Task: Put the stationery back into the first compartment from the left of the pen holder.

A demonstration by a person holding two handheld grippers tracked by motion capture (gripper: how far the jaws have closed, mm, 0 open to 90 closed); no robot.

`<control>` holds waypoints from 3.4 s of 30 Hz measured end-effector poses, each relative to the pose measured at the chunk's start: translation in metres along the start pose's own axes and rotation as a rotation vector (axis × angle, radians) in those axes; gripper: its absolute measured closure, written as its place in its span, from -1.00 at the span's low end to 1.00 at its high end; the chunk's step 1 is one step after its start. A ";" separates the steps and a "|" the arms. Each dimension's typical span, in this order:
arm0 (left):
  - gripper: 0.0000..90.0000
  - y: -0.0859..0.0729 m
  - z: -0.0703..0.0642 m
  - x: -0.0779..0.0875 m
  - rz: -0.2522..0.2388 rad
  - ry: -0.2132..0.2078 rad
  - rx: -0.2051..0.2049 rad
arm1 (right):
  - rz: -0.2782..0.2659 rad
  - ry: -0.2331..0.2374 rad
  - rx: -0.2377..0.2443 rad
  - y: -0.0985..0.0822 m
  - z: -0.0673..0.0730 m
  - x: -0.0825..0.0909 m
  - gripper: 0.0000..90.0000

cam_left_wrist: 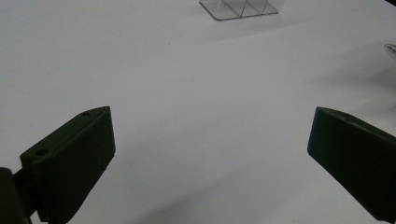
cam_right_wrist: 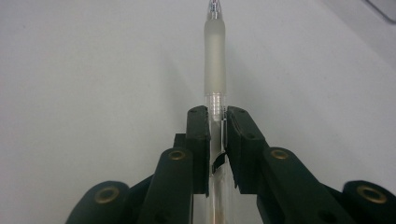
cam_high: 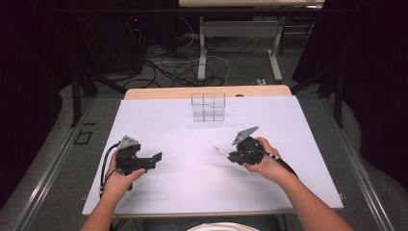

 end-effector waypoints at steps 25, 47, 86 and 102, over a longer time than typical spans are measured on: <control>-0.58 0.023 -0.025 0.011 -0.082 -0.105 0.094 | -0.246 -0.008 -0.058 0.035 0.014 0.001 0.77; -0.33 0.057 -0.037 -0.002 -0.108 -0.076 0.050 | -0.415 -0.047 -0.091 0.077 0.005 -0.005 0.77; 0.26 0.085 -0.098 -0.026 -0.079 -0.373 0.346 | -0.482 -0.069 -0.142 0.070 0.004 0.001 0.77; 0.39 0.086 -0.112 -0.040 -0.078 -0.413 0.387 | -0.473 -0.045 -0.135 0.071 0.011 -0.004 0.77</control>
Point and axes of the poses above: each handheld gripper's, and its own axes: x roughly backward along the jaws, y roughly out of its top, z roughly to its left, the point moved 7 cm from there along -x, roughly forward along the jaws, and after that the axes turned 4 degrees about y, right-handed, at the moved point
